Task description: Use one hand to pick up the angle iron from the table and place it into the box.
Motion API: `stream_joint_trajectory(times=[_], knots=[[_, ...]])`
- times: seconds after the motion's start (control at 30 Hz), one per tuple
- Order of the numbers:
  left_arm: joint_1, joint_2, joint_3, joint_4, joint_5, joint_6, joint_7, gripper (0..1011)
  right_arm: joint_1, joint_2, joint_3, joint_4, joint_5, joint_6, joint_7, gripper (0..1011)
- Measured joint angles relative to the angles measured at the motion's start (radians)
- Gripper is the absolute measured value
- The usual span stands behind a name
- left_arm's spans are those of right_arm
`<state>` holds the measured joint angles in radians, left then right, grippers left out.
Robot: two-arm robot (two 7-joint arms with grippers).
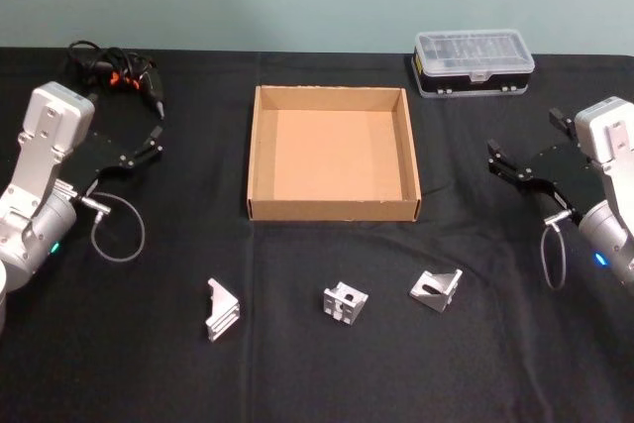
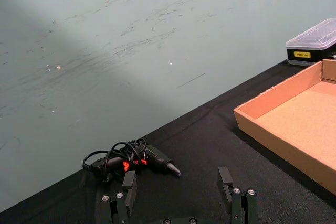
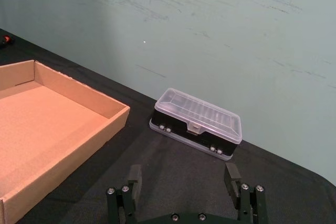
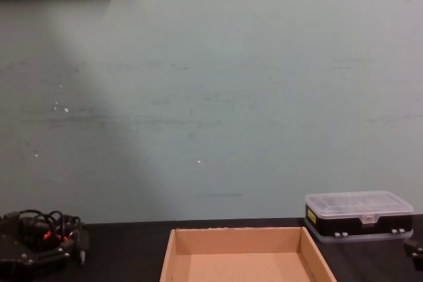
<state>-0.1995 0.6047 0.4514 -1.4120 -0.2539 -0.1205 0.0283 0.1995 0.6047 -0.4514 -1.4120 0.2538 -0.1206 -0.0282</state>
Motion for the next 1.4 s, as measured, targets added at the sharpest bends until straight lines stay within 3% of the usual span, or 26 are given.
stream_joint_trajectory(times=[1.27,1.4], knots=[[0.0,0.0,0.0,0.0,0.0,0.0,0.0,1011,0.0,0.0,0.0,0.0,0.0,0.0,0.0,1003],[0.0,0.0,0.0,0.0,0.0,0.0,0.0,1011,-0.004,-0.002,0.013,-0.006,0.01,-0.01,0.017,1002]])
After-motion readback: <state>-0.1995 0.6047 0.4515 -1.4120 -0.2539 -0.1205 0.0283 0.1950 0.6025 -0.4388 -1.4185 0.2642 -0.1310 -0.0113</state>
